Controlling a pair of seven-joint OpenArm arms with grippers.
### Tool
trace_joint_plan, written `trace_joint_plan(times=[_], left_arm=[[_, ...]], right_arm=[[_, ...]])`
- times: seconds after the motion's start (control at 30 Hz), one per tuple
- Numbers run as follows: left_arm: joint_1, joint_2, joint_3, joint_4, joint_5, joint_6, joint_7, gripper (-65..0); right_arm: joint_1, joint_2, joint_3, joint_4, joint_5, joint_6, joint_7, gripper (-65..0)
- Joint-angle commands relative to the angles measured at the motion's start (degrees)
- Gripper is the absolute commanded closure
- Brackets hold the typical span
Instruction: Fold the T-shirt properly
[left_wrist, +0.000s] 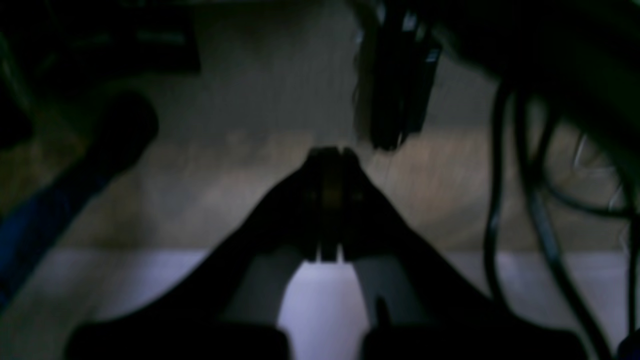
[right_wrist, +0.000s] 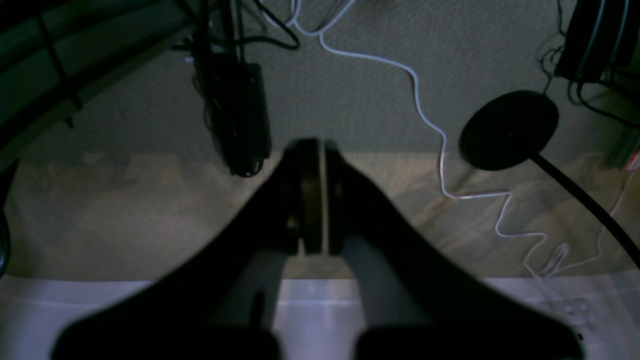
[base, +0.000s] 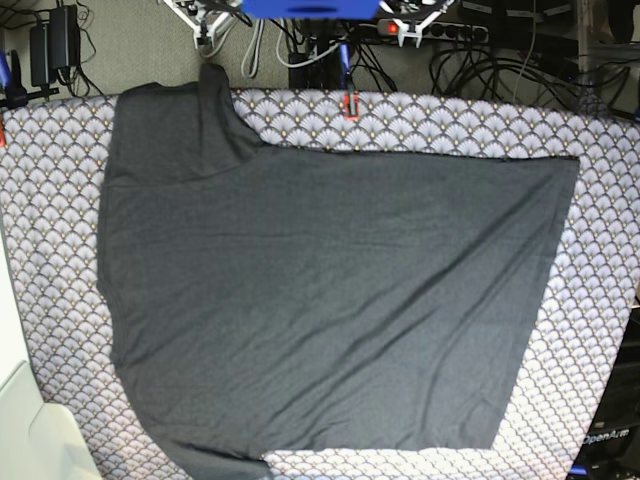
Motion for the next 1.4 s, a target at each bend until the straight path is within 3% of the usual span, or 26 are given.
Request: trace_joint_plan(times=[0.0, 0.23, 1.37], left_arm=[[0.51, -0.10, -0.05, 1.12, -0.14, 0.05, 0.43, -0.4], [0.60, -1.42, -0.05, 3.40, -0.14, 0.05, 0.60, -0.4], [0.51, -1.24, -0.05, 3.49, -0.14, 0.32, 0.51, -0.4]], right_arm=[[-0.38, 0.22, 0.09, 0.00, 0.16, 0.28, 0.20, -0.6], [-0.38, -0.04, 0.09, 0.09, 0.16, 0.28, 0.20, -0.6], [-0.38, 1.01, 0.09, 0.18, 0.16, 0.28, 0.20, -0.6]])
